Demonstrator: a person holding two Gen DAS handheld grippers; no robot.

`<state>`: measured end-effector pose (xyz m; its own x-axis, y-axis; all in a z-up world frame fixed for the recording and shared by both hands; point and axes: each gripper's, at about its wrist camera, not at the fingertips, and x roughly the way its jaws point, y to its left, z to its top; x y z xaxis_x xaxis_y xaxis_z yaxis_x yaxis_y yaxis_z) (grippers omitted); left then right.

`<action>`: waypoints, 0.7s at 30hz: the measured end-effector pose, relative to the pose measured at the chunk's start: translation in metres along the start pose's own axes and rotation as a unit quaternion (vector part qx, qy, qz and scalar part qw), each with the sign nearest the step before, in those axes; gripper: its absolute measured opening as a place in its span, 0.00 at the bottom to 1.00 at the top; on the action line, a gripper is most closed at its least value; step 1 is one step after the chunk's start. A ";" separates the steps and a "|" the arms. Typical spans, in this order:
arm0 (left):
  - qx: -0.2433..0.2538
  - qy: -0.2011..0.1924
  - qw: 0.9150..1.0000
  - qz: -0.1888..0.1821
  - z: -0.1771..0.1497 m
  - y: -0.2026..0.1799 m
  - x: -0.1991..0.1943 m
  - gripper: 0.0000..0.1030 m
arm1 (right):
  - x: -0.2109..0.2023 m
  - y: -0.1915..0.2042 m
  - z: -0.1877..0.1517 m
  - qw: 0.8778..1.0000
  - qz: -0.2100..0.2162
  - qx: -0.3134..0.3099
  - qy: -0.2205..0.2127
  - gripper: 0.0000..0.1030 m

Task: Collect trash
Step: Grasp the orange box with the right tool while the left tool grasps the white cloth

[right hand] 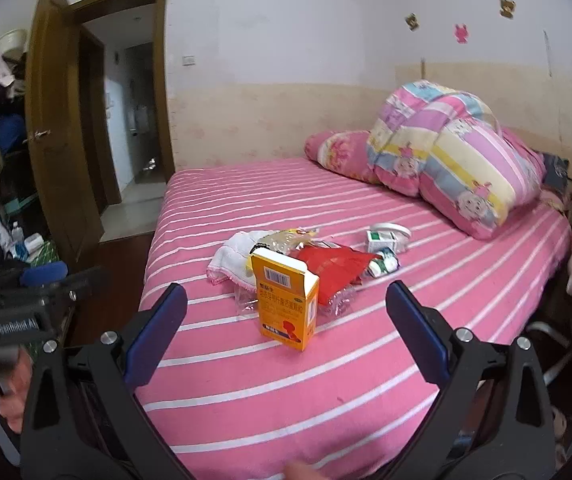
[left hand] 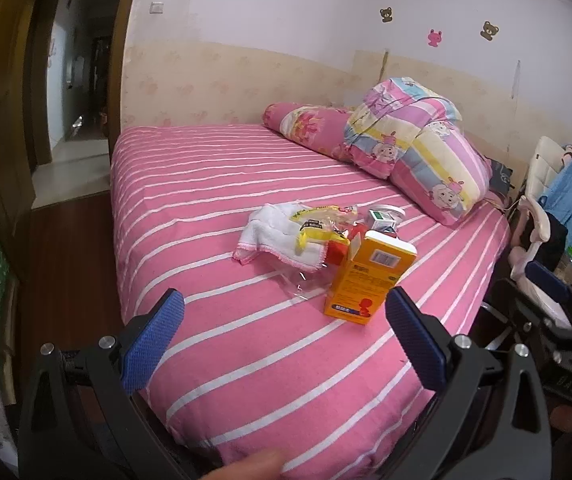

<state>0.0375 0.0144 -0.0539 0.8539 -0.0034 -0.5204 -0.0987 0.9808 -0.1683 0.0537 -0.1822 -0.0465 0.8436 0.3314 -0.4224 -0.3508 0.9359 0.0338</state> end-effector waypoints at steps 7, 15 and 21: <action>-0.059 0.041 0.996 -0.053 -0.012 0.029 0.046 0.95 | 0.050 -0.010 -0.018 0.999 0.035 0.012 0.010 0.95; -0.082 0.071 0.990 -0.089 -0.021 0.049 0.106 0.95 | 0.129 -0.019 -0.039 0.994 0.073 0.025 0.080 0.95; -0.105 0.116 0.981 -0.119 -0.016 0.061 0.161 0.95 | 0.182 -0.027 -0.055 0.985 0.082 0.040 0.149 0.95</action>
<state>0.1605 0.0706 -0.1617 0.7285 -0.2950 -0.6183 -0.0347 0.8855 -0.4634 0.1946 -0.1535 -0.1743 0.6172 0.4393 -0.6527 -0.4287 0.8834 0.1891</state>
